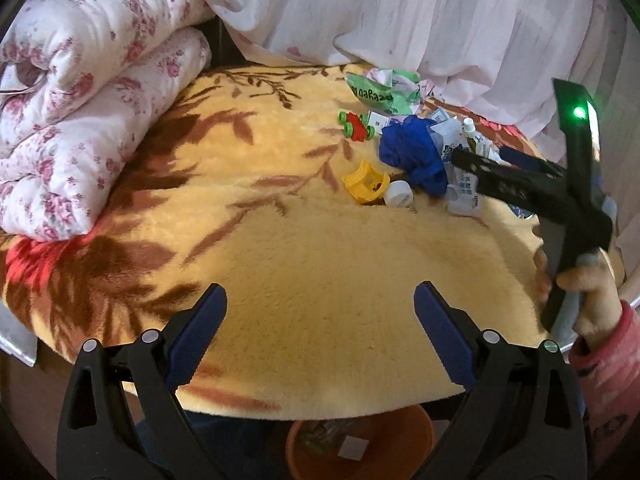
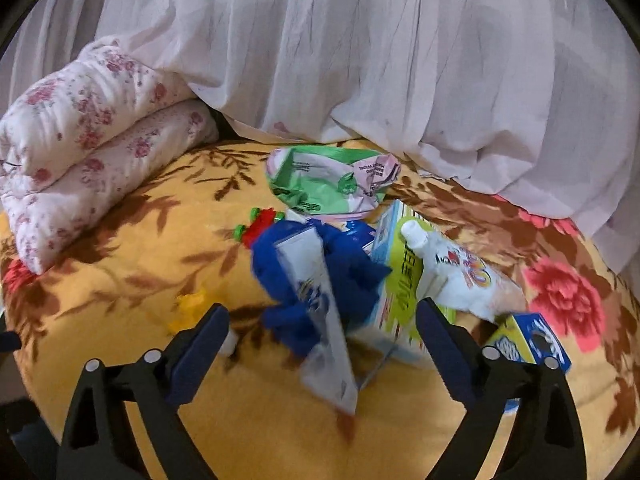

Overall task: Collect trash
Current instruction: 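Move both tools back over the mat toward the blue cloth and cartons, then grasp the blue cloth with the left tool while the right tool grasps a white wrapper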

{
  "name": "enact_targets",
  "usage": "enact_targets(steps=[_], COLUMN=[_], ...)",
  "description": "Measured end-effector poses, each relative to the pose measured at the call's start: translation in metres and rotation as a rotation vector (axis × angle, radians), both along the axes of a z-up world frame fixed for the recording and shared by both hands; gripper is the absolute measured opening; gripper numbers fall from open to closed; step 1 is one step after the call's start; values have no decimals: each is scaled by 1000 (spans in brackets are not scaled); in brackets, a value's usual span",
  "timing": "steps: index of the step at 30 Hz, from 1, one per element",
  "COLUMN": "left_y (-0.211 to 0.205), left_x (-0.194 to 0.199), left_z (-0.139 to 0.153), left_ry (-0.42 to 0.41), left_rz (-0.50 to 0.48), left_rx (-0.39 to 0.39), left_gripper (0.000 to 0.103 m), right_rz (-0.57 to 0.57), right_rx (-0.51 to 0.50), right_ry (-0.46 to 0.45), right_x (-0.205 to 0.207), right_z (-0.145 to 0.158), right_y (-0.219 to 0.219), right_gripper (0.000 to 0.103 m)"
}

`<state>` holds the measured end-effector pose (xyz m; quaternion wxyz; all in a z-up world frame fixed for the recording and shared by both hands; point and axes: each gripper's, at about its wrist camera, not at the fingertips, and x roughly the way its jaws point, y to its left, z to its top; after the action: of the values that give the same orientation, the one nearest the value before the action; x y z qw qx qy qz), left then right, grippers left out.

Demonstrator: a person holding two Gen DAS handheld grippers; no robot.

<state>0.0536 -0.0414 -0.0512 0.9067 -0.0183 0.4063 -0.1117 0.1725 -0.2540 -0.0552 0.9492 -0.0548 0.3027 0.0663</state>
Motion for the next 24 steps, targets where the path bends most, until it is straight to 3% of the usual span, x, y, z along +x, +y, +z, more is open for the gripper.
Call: enact_targets(steps=[1,7,8,9,19,21,24], left_y=[-1,-2,-2,-2,-9,-12,-18], left_x=[3,10,10,9,1,-1,-4], left_z=[-1,-6,-7,-7,-8,-7,-6], left_ry=[6,27,28,30,40,40,36], left_rz=[0,4,3,2,-3,-10,-18], left_rx=[-1,-12,-14,-15,-21,-22,-15], left_gripper=[92,92,92,92,92,92,92], right_rz=[1,17,20,23,46,44,49], right_rx=[-4,-17,6,45,117,128,149], right_ry=[10,94,113,129,98,89,67], right_x=[5,21,21,20,-33,-43,-62], right_z=[-2,-15,-16,-16,4,8,17], right_y=[0,2,-1,-5,-25,-30,-39], right_gripper=[86,41,20,16,12,5,4])
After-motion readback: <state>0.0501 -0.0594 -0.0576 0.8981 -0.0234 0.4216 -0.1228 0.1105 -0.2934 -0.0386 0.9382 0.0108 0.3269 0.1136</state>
